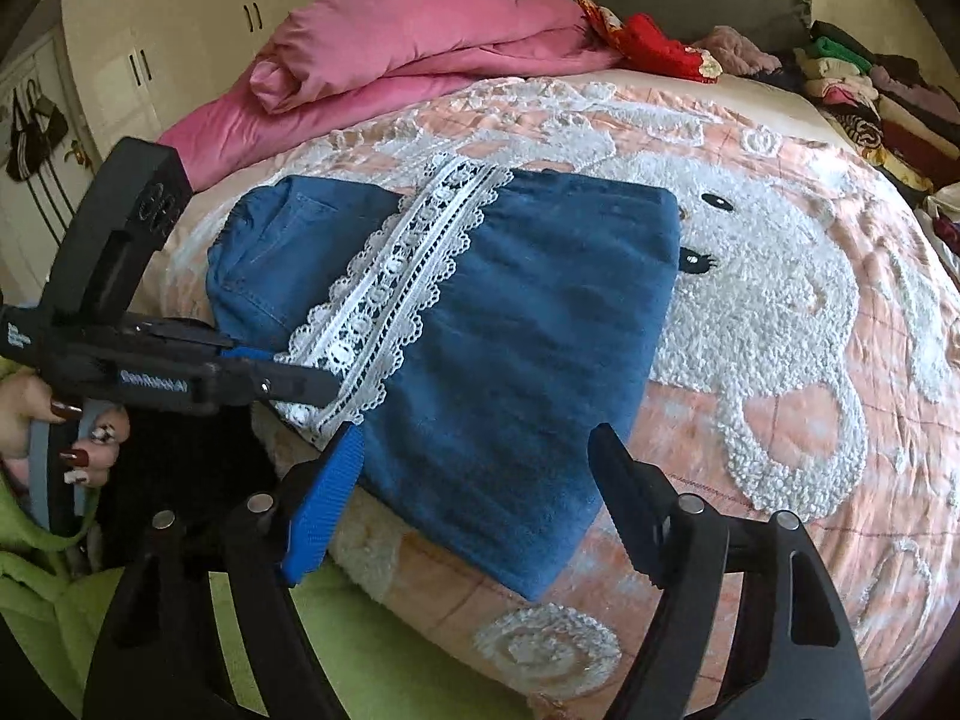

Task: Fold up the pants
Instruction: 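Lay the folded leg on the pants and open the left tool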

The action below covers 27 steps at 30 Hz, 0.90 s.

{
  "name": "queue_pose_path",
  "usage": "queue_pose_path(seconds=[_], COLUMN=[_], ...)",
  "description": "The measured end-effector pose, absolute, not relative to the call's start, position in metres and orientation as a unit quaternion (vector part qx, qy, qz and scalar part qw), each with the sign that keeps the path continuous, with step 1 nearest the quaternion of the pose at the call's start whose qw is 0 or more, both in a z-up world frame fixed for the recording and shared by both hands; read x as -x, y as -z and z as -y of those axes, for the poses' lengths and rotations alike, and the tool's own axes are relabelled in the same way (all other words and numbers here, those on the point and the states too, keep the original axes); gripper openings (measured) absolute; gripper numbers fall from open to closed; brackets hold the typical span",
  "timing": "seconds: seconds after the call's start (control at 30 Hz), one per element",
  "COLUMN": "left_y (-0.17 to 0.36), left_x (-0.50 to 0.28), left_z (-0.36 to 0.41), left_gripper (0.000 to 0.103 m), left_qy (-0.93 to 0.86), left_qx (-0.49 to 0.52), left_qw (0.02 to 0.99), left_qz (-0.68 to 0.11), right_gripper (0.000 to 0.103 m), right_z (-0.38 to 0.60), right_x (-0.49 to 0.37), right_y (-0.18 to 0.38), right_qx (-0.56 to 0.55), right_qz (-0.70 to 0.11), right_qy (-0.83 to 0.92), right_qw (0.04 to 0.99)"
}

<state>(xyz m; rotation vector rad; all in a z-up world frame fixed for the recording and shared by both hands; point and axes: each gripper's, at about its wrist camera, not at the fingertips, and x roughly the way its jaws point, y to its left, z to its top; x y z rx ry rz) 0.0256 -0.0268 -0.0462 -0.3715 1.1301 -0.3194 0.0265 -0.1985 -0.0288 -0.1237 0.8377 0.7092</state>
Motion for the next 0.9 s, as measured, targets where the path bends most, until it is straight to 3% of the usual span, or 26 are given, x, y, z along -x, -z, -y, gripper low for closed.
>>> queue_pose_path(seconds=[0.23,0.47,0.9], left_y=[0.022,0.033,0.023], left_x=[-0.010,-0.013,-0.011], left_z=[0.024,0.028,0.025], left_gripper=[0.017,0.017,0.029], left_qy=[0.139,0.130,0.122], left_qx=[0.111,0.092,0.086], left_qw=[0.849,0.844,0.857], left_qz=[-0.497,-0.513,-0.493], right_gripper=[0.076,0.076,0.077], right_z=[0.188,0.174,0.179], right_x=[-0.021,-0.027,-0.030], right_y=[0.020,0.035,0.044], right_qx=[0.075,0.087,0.081], right_qz=[-0.384,-0.409,-0.423], right_qy=[-0.349,-0.341,-0.325], right_qw=[0.852,0.842,0.842])
